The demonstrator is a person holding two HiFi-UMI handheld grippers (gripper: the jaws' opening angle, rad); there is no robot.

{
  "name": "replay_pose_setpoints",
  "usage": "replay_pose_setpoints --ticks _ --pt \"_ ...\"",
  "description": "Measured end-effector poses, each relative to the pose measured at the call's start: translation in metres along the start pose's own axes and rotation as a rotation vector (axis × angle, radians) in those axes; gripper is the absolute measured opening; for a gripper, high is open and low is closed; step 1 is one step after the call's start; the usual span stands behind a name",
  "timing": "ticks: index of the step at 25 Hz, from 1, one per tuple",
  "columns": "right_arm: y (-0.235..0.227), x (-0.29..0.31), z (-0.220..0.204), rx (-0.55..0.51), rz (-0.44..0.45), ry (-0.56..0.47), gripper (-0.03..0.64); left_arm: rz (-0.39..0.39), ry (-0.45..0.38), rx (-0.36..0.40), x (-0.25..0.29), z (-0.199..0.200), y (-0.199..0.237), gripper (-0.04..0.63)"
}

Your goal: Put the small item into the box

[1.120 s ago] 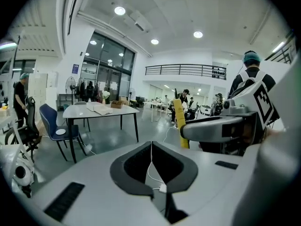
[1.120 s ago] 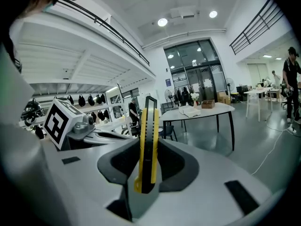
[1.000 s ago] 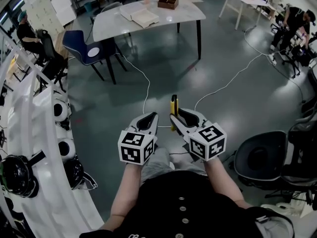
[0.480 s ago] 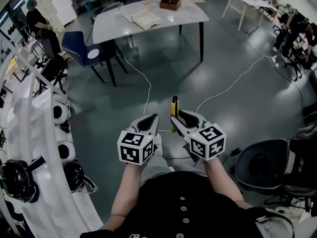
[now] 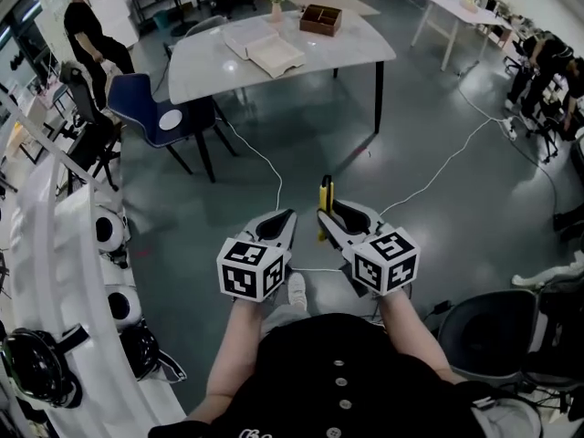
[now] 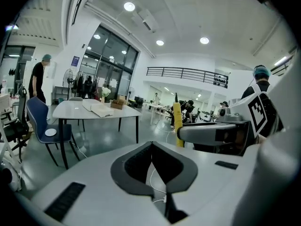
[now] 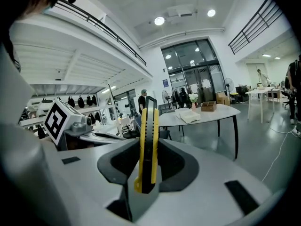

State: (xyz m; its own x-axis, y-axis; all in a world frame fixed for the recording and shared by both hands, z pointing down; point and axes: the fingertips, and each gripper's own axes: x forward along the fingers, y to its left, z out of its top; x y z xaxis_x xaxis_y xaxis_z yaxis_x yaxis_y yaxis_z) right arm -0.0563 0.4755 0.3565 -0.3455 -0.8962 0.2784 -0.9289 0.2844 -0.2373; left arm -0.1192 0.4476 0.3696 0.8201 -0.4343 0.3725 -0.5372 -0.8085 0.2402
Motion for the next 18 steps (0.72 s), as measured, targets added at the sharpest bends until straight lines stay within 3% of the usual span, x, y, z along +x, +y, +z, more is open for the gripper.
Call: replay_pose_setpoints --ticks 8,18 --pt "-0.038 0.095 0.062 -0.031 -0.023 -0.046 0.122 -0.008 -0.077 0.039 0.047 0.082 0.087 0.018" --pt "-0.069 0.150 0.074 -0.008 -0.051 -0.006 0.122 -0.053 -0.017 -0.011 0.089 0.081 0.136 0.018"
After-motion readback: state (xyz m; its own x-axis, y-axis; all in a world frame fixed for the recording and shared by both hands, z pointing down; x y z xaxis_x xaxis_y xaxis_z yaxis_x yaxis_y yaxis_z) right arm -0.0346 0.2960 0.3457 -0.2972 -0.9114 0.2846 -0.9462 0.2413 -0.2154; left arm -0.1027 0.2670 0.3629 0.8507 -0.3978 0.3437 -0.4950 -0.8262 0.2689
